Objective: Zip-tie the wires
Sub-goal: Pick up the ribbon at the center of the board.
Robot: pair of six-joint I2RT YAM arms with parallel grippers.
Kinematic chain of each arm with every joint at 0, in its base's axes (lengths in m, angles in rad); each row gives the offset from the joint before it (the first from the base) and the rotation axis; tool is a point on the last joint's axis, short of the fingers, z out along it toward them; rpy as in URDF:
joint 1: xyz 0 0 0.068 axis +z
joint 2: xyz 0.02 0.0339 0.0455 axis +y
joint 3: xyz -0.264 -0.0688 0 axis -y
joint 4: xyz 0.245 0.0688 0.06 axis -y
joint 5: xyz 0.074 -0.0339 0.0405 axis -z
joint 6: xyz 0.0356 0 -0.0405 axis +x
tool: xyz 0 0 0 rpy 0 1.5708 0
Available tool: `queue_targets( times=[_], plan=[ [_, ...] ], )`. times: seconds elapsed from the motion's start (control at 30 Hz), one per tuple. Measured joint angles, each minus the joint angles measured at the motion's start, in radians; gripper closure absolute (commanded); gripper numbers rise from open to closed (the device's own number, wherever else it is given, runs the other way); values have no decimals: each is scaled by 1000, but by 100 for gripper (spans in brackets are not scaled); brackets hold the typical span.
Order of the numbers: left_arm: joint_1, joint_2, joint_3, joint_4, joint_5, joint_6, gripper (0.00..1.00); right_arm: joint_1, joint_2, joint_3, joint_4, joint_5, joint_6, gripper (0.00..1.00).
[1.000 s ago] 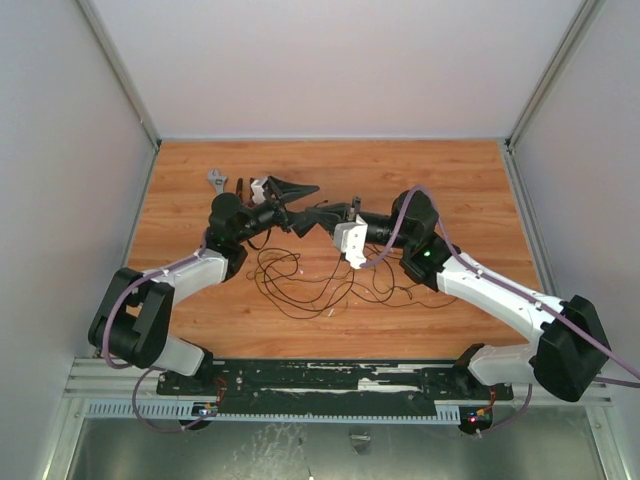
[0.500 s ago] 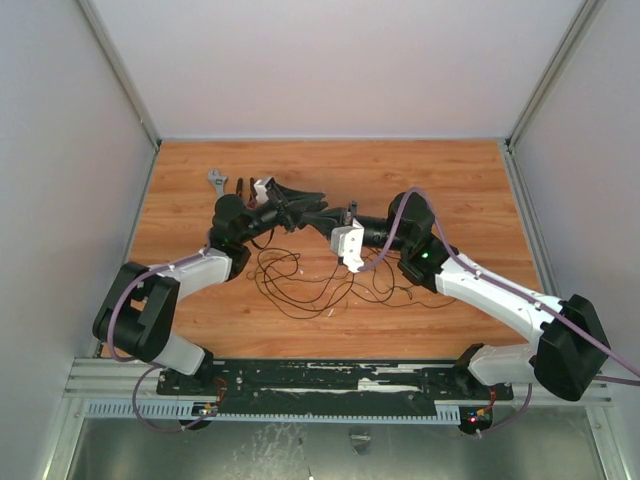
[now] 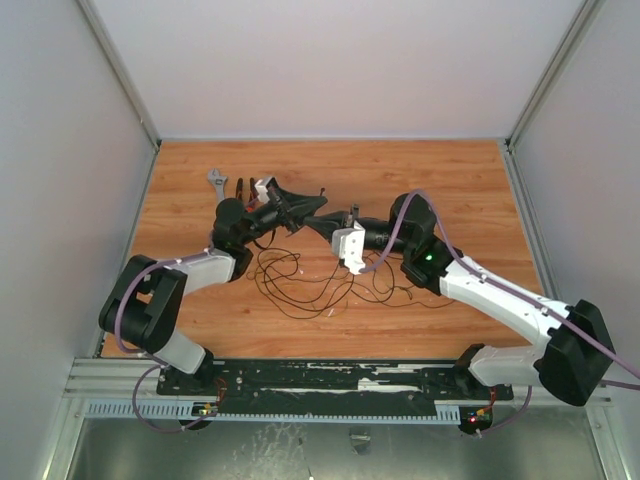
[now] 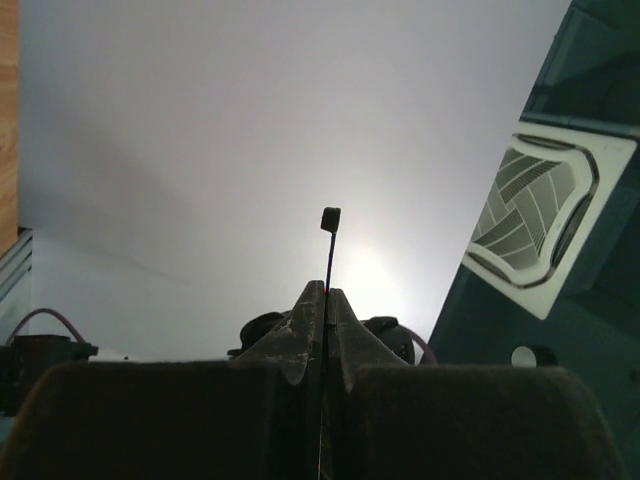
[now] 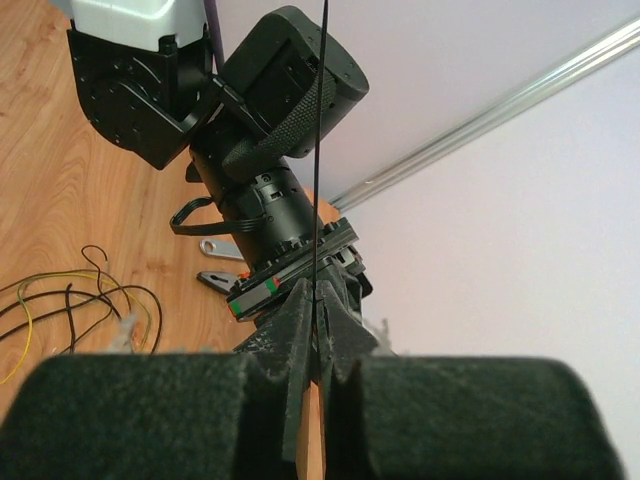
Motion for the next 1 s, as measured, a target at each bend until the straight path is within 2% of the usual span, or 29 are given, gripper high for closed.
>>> queue_targets(
  times=[0.13,0.23,0.3,0.33,0.53,0.77,1.0],
  plan=[
    [1,18,-3,56,0,23,100,0,-16,-13,-10,6,6,100],
    [7,28,0,77,1,69,100,0,-27,-39,-18,13,13,76],
    [20,37,13,81,-3,114,100,0,-38,-64,-20,19,23,42],
    [30,43,21,82,-6,137,100,2,-46,-80,-20,29,29,34],
    [119,64,76,79,-25,327,100,3,-124,-207,14,113,71,3],
    [193,143,164,60,-34,608,100,-13,-256,-365,120,240,188,1],
    [183,156,98,62,-122,887,100,-26,-277,-321,50,341,421,1]
  ],
)
